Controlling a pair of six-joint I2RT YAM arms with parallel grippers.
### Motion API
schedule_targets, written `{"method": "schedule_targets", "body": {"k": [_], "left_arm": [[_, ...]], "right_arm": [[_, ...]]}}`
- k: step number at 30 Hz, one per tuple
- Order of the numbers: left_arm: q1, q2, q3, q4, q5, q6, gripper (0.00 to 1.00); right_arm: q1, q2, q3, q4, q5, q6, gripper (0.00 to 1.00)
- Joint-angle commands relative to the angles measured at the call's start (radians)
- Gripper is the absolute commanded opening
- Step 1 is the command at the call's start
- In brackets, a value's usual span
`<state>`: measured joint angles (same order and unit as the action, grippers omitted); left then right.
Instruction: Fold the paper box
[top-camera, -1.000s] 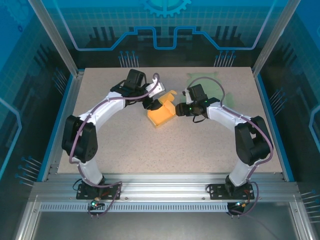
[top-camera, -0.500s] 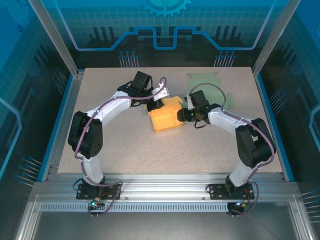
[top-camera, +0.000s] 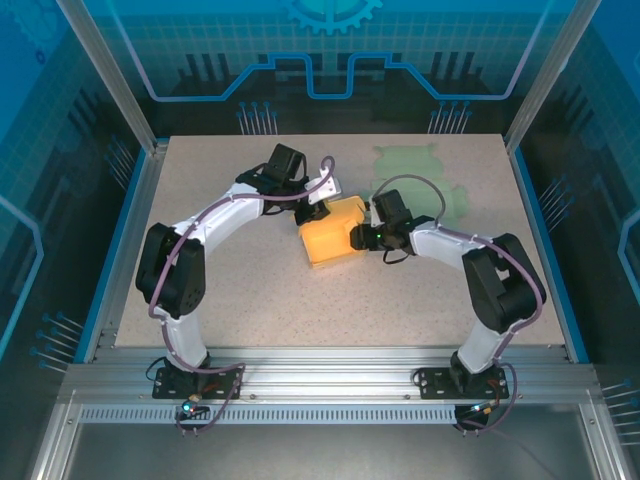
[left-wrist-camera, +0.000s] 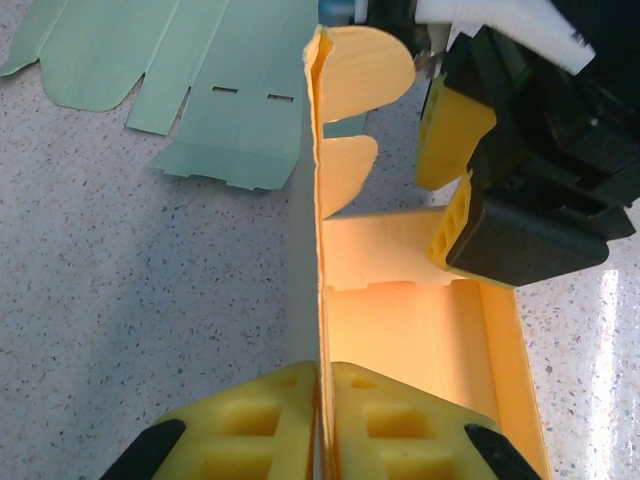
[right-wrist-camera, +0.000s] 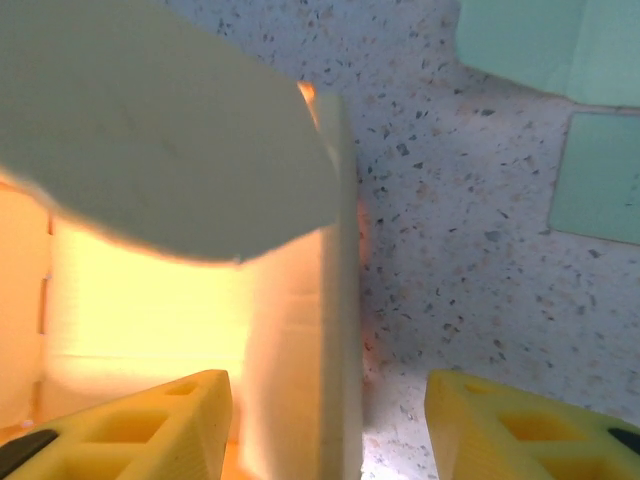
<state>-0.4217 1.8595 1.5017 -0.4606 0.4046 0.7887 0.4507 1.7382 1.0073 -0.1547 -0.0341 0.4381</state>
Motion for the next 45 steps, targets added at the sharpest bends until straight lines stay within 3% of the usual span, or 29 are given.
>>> {"method": "schedule_targets", "body": {"k": [1, 9, 14, 19, 23, 26, 29, 36, 45], "left_arm": [[-0.007, -0.022, -0.015, -0.029, 0.021, 0.023, 0.12], [-0.006, -0.034, -0.019, -0.026, 0.048, 0.036, 0.12], [-0.005, -0.019, 0.012, -0.031, 0.024, 0.002, 0.12], [-0.004, -0.03, -0.003, -0.002, 0.035, -0.028, 0.12], [-0.003, -0.042, -0.04, 0.018, 0.053, -0.008, 0.13], [-0.003, -0.033, -0.022, -0.033, 0.071, 0.029, 0.13], [-0.003, -0.022, 0.001, -0.087, 0.082, 0.057, 0.13], [-0.003, 0.002, 0.037, -0.17, 0.12, 0.106, 0.13], [0.003, 0.09, 0.163, -0.293, 0.128, 0.096, 0.13]], "right_arm": [[0.019, 0.047, 0.041, 0.018, 0.036, 0.006, 0.54], [0.044, 0.108, 0.039, -0.001, 0.274, 0.01, 0.41], [0.06, 0.141, 0.037, 0.007, 0.335, 0.01, 0.21], [0.1, 0.181, 0.08, -0.086, 0.476, 0.036, 0.0], [0.134, 0.204, 0.121, -0.176, 0.596, 0.064, 0.0], [0.14, 0.18, 0.1, -0.117, 0.521, 0.019, 0.3], [0.137, 0.135, 0.084, -0.077, 0.444, -0.006, 0.43], [0.129, 0.059, 0.054, -0.002, 0.344, -0.05, 0.51], [0.083, 0.139, 0.088, 0.044, 0.298, -0.055, 0.47]]}}
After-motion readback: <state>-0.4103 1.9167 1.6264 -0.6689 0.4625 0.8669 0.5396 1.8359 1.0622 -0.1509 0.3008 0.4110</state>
